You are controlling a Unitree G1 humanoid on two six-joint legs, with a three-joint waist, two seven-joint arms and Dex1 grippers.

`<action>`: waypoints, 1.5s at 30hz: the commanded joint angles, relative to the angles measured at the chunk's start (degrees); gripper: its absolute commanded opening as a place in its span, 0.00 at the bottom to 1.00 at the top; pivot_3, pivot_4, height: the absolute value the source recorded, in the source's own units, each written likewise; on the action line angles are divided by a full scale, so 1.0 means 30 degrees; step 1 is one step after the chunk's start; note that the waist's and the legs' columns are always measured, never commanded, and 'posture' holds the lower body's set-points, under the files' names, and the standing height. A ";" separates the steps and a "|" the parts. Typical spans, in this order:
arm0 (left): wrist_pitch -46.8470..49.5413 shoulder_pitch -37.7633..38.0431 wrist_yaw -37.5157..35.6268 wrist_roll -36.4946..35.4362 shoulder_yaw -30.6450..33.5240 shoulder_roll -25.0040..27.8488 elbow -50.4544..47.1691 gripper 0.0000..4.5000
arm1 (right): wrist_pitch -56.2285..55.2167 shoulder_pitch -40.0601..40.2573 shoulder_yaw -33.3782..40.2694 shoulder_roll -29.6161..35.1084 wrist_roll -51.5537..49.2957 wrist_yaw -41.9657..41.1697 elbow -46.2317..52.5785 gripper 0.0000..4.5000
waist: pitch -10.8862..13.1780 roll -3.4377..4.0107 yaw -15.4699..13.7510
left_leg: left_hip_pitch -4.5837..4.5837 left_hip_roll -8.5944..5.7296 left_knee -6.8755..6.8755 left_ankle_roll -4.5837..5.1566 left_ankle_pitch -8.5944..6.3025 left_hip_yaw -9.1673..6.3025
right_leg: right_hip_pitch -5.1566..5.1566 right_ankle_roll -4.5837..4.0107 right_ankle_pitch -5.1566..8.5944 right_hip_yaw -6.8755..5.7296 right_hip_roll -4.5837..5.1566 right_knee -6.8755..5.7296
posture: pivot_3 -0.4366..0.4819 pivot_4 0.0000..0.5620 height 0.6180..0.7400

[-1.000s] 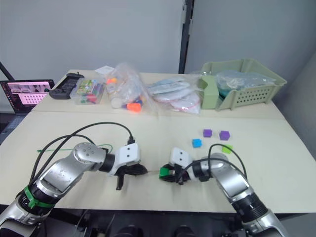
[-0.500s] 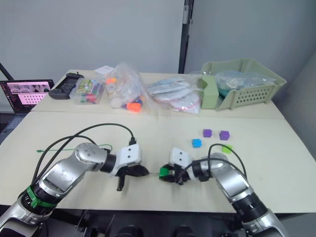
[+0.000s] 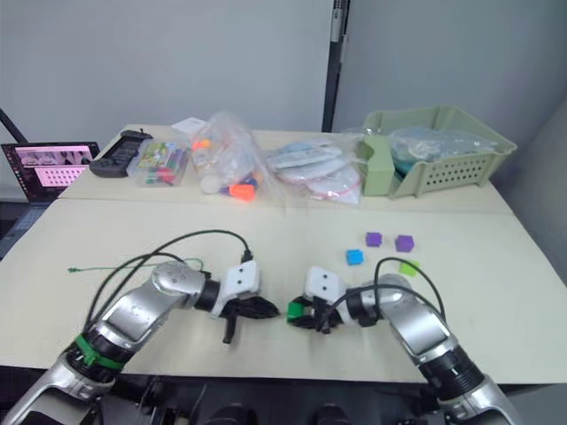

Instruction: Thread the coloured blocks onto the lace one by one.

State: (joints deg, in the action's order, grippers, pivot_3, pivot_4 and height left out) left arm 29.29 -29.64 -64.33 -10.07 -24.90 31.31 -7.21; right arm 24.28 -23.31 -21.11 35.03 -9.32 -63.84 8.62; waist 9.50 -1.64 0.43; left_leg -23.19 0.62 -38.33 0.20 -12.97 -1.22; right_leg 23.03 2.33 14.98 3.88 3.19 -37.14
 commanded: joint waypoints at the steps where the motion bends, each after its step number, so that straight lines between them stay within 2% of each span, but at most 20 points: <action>1: -0.1635 -0.0736 -0.0148 0.0228 -0.0950 -0.1770 0.1112 0.00 | 0.0453 0.0351 -0.0807 -0.0090 0.0205 -0.0230 0.0088 0.26 | -0.0008 0.0011 -0.0012 | 0.0004 -0.0002 0.0000 0.0000 0.0000 0.0010 | -0.0005 -0.0001 0.0000 0.0000 -0.0001 -0.0001 | 0.48 0.27 1.00; 4: -0.1539 -0.1125 -0.0145 0.0359 -0.1123 -0.2675 0.1336 0.00 | 0.0596 0.0345 -0.0811 -0.0119 0.0244 -0.0175 0.0213 0.26 | -0.0024 0.0038 -0.0301 | 0.0041 -0.0046 -0.0024 0.0001 0.0001 0.0030 | -0.0095 0.0013 0.0004 -0.0019 0.0027 0.0016 | 0.48 0.27 1.00; 9: -0.1205 -0.0952 -0.0825 0.0611 -0.0622 -0.2024 0.0850 0.00 | 0.0782 0.0431 -0.0700 -0.0177 0.0360 -0.0008 0.0314 0.26 | -0.0024 0.0038 -0.0315 | 0.0113 -0.0071 -0.0115 0.0000 -0.0001 0.0010 | -0.0258 0.0060 0.0017 -0.0059 0.0057 0.0063 | 0.48 0.27 1.00; 10: -0.1259 -0.0962 -0.0875 0.0669 -0.0446 -0.1850 0.0846 0.16 | 0.0800 0.0473 -0.0672 -0.0181 0.0392 0.0009 0.0326 0.26 | -0.0025 0.0038 -0.0293 | 0.0114 -0.0069 -0.0115 0.0000 -0.0001 0.0005 | -0.0255 0.0060 0.0016 -0.0059 0.0056 0.0057 | 0.48 0.27 1.00; 17: -0.1261 -0.0735 -0.1214 0.0818 0.0758 0.0163 0.0331 0.65 | 0.0898 0.0753 -0.0477 -0.0270 0.0516 0.0268 0.0378 0.26 | -0.0024 0.0038 0.0121 | 0.0105 -0.0025 -0.0067 0.0001 -0.0003 -0.0048 | -0.0215 0.0053 0.0017 -0.0066 0.0017 0.0036 | 0.48 0.27 1.00; 27: -0.2688 0.0698 -0.0691 0.1134 0.0956 0.0650 0.1854 0.65 | 0.1105 0.0799 -0.0357 -0.0296 0.0478 0.0430 0.0579 0.26 | -0.0024 0.0037 0.0148 | 0.0131 -0.0001 0.0011 0.0001 -0.0003 -0.0059 | -0.0193 0.0040 0.0022 -0.0060 0.0016 0.0043 | 0.48 0.27 1.00; 30: -0.3064 0.0793 -0.0785 0.1013 0.0985 0.0509 0.2543 0.48 | 0.1113 0.0803 -0.0332 -0.0250 0.0501 0.0471 0.0596 0.26 | -0.0024 0.0038 0.0145 | 0.0135 0.0000 0.0011 0.0001 -0.0003 -0.0054 | -0.0192 0.0036 0.0024 -0.0060 0.0014 0.0043 | 0.48 0.27 1.00; 33: -0.3153 0.0788 -0.0993 0.0740 0.1128 0.0407 0.2640 0.23 | 0.1149 0.0814 -0.0304 -0.0205 0.0491 0.0499 0.0653 0.26 | -0.0024 0.0037 0.0146 | 0.0134 0.0000 0.0012 0.0001 -0.0003 -0.0054 | -0.0191 0.0035 0.0025 -0.0059 0.0014 0.0044 | 0.48 0.27 1.00; 36: -0.3118 0.0817 -0.1196 0.0605 0.1195 0.0344 0.2399 0.04 | 0.1141 0.0815 -0.0291 -0.0172 0.0508 0.0517 0.0634 0.26 | -0.0024 0.0038 0.0146 | 0.0131 -0.0002 0.0015 0.0001 -0.0003 -0.0053 | -0.0189 0.0035 0.0025 -0.0060 0.0014 0.0044 | 0.48 0.27 1.00; 37: -0.3010 0.0816 -0.1224 0.0539 0.1193 0.0298 0.2142 0.01 | 0.1140 0.0822 -0.0288 -0.0167 0.0518 0.0534 0.0633 0.26 | -0.0024 0.0037 0.0146 | 0.0131 -0.0002 0.0015 0.0001 -0.0003 -0.0052 | -0.0188 0.0035 0.0025 -0.0060 0.0014 0.0044 | 0.48 0.27 1.00; 45: -0.2497 0.0210 -0.0853 0.0758 0.0545 -0.0843 0.1604 0.01 | 0.1172 0.0800 -0.0327 -0.0238 0.0575 0.0659 0.0598 0.26 | -0.0023 0.0037 0.0144 | 0.0128 -0.0004 0.0014 0.0001 -0.0003 -0.0050 | -0.0189 0.0035 0.0025 -0.0060 0.0013 0.0046 | 0.48 0.27 1.00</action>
State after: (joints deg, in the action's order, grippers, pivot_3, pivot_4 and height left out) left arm 21.70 -27.51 -67.38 -7.82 -22.70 29.69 -0.78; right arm 26.62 -21.97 -20.41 34.17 -8.00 -61.75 10.52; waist 9.43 -1.53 0.86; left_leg -22.80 0.61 -38.29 0.21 -12.98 -1.37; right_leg 22.46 2.44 15.05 3.70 3.23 -37.00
